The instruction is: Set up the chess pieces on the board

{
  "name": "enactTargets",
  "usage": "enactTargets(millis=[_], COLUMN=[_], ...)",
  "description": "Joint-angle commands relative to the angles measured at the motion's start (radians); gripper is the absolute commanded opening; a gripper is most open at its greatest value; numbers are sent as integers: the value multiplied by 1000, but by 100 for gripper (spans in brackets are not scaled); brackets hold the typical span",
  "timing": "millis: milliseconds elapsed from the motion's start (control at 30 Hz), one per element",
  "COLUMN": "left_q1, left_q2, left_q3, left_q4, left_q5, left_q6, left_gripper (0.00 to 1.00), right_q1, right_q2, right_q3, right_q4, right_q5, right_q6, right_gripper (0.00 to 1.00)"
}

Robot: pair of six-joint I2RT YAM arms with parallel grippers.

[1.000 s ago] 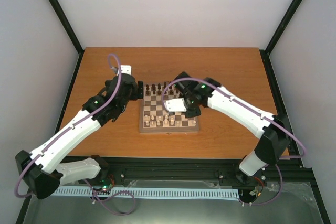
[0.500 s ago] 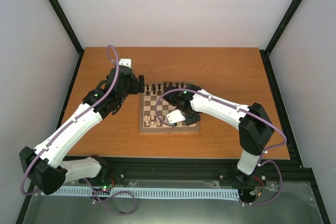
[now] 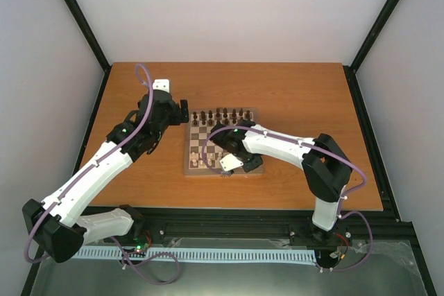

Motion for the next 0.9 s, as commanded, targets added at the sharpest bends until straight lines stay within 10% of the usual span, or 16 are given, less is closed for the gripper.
enactTargets(millis=[0,867], left_q1=[7,7], left_q2=[-26,1], left_q3=[5,49], left_q4=[49,44], left_q5=[8,324], left_q6=[-8,83], left_gripper=[100,100], right_q1=[13,-73], right_q2=[31,-178], right_q3=[-6,27], right_q4=[22,37], right_q5=[42,-166], right_q6=[10,50], right_gripper=[9,40])
